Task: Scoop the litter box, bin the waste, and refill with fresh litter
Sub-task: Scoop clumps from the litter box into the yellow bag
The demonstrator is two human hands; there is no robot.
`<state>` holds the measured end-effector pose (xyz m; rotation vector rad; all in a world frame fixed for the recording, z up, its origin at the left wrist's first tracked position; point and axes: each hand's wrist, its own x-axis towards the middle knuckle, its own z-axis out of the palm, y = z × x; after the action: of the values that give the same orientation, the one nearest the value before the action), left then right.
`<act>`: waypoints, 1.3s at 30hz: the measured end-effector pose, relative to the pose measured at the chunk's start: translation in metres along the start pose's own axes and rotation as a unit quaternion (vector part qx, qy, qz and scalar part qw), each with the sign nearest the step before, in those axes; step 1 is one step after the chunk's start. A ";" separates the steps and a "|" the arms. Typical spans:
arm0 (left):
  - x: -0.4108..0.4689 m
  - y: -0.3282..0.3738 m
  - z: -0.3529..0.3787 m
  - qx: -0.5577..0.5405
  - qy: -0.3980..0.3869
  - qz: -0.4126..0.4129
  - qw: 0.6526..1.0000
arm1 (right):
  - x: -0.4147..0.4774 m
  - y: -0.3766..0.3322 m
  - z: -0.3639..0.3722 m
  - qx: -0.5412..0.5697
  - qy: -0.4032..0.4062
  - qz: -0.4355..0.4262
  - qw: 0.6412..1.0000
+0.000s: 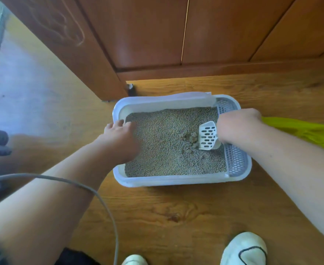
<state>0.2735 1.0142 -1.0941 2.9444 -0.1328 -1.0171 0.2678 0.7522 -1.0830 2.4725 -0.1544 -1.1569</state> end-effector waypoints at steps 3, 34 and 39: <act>-0.004 -0.003 0.002 -0.011 -0.019 -0.003 1.000 | 0.008 0.004 0.002 0.017 0.001 -0.011 1.000; 0.001 -0.001 -0.002 -0.024 -0.021 -0.008 0.999 | 0.043 -0.045 0.093 0.466 0.095 -0.195 0.858; 0.003 0.011 -0.002 -0.001 -0.025 -0.013 1.000 | 0.040 -0.029 0.098 0.452 0.122 -0.182 0.865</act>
<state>0.2764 1.0033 -1.0933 2.9289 -0.0937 -1.0936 0.2173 0.7373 -1.1793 3.5898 -0.1924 -1.0246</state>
